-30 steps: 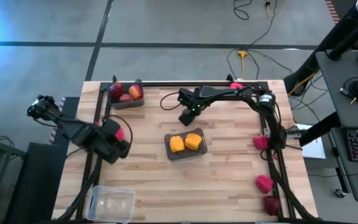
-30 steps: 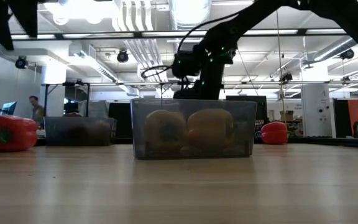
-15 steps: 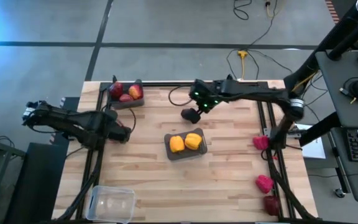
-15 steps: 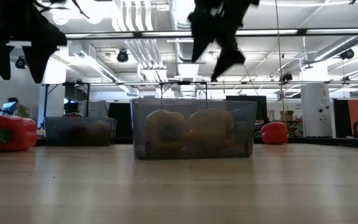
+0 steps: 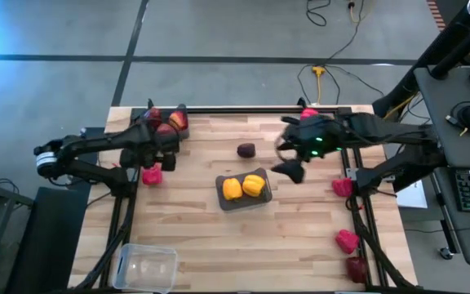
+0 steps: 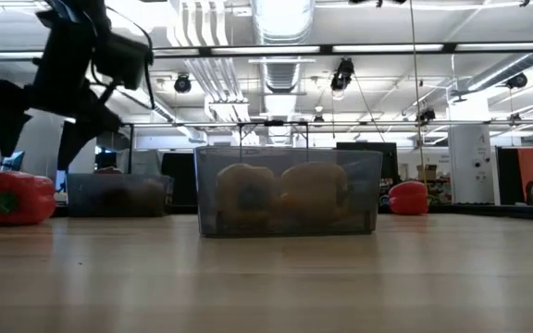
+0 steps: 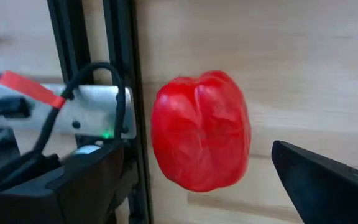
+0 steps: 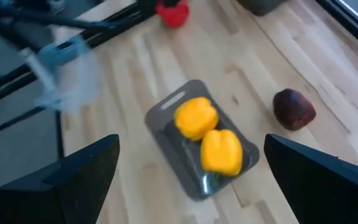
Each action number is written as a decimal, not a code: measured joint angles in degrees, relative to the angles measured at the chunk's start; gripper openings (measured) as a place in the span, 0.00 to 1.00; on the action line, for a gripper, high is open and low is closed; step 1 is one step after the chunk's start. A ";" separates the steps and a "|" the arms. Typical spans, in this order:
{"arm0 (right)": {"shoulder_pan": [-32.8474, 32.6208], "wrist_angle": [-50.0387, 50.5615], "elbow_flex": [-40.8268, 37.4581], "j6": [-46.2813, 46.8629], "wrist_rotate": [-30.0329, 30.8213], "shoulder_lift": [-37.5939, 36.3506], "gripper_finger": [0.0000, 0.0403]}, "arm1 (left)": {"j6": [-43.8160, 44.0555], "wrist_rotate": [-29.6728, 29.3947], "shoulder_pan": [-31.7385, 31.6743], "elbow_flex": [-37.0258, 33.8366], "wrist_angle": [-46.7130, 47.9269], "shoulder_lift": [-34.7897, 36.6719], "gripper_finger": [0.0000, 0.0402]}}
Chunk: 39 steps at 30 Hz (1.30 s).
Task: Sort produce into baskets
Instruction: Put the middle left red bell pepper into the transparent bin
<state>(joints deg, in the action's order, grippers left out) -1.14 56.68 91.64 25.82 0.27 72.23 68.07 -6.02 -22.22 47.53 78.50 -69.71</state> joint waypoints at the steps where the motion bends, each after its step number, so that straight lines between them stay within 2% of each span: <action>1: -0.70 0.83 0.00 -0.50 0.03 -1.13 0.97 | -1.00 0.90 -1.52 0.00 -0.26 -0.83 0.98; 8: -3.41 5.59 0.00 -2.46 1.77 -6.40 0.97 | -3.45 3.59 -7.29 -0.04 -2.99 -7.55 0.97; 12: -3.65 10.51 0.00 -3.40 3.36 -8.06 0.97 | -5.98 11.77 -9.99 -2.71 -6.31 -11.95 0.96; 16: -3.60 16.23 -0.01 -3.27 8.79 -9.54 0.97 | -6.19 13.18 -9.89 -2.95 -8.67 -15.98 0.92; 25: -3.62 18.05 -0.02 -2.72 10.38 -12.00 0.97 | -11.13 13.73 -7.15 -2.08 -8.02 -19.50 0.81; 28: -3.62 18.04 -0.02 -2.84 10.41 -12.05 0.97 | -15.40 11.71 -3.16 1.20 -9.88 -18.27 0.77; 31: -3.62 18.04 -0.02 -2.88 10.40 -11.73 0.97 | -17.18 9.88 3.77 5.80 -8.85 -15.67 0.75; 39: -3.62 18.02 -0.02 1.82 10.26 -7.06 0.97 | -8.99 8.25 31.23 21.22 -6.85 -11.10 0.75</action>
<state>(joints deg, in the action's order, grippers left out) -4.75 74.70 91.61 27.64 10.53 65.17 59.08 2.23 9.01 68.75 71.66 -80.81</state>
